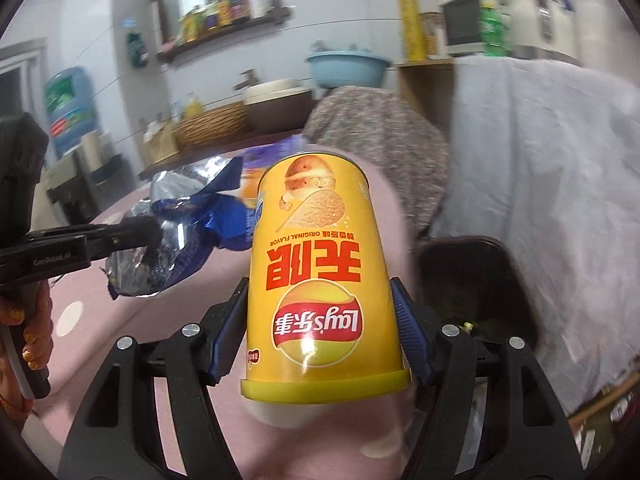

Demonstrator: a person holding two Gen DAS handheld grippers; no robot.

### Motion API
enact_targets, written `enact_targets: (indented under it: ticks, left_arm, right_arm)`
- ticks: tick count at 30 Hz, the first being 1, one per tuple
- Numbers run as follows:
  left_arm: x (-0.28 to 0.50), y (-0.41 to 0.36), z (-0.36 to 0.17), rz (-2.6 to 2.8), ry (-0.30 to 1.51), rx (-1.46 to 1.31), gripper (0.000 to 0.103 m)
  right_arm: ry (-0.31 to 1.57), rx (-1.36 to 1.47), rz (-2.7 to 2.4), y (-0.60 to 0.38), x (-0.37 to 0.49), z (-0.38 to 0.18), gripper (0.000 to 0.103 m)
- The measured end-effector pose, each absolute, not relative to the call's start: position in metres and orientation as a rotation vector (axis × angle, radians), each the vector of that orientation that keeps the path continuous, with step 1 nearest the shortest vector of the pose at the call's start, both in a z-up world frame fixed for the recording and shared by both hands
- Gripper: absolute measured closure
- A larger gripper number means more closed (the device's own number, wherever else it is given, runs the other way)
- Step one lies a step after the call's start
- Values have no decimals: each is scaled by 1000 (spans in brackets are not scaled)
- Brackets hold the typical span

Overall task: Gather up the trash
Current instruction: 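Lift the chip can and chip bag and carry them over the bin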

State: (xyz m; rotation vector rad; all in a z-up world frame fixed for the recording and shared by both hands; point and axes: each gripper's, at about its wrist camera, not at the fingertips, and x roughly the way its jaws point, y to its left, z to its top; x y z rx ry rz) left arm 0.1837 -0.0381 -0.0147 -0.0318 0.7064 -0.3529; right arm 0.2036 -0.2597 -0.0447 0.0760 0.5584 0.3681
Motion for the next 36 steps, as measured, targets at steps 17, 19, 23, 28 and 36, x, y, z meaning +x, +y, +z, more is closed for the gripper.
enact_targets:
  ticks: [17,19,23,28,36]
  left_arm:
    - [291,-241,-52,-565,928,114,95]
    - [301,-260,-63,-546,946,149,95]
    - [322,-282,-84,-504,989,182,95]
    - [346,-297,-100,-469,1039,205,94]
    - [359,-302,-92,-427,992,209,55]
  right_arm:
    - [588,188,-47,-409,201,-90,36]
    - [602,193,-62,-416,203,-97,35]
    - [626,205,-72,-430,205,-108,35]
    - [662,218,-75,-440,216,-124,35]
    - [728,218,-51,-446,254,-148,35]
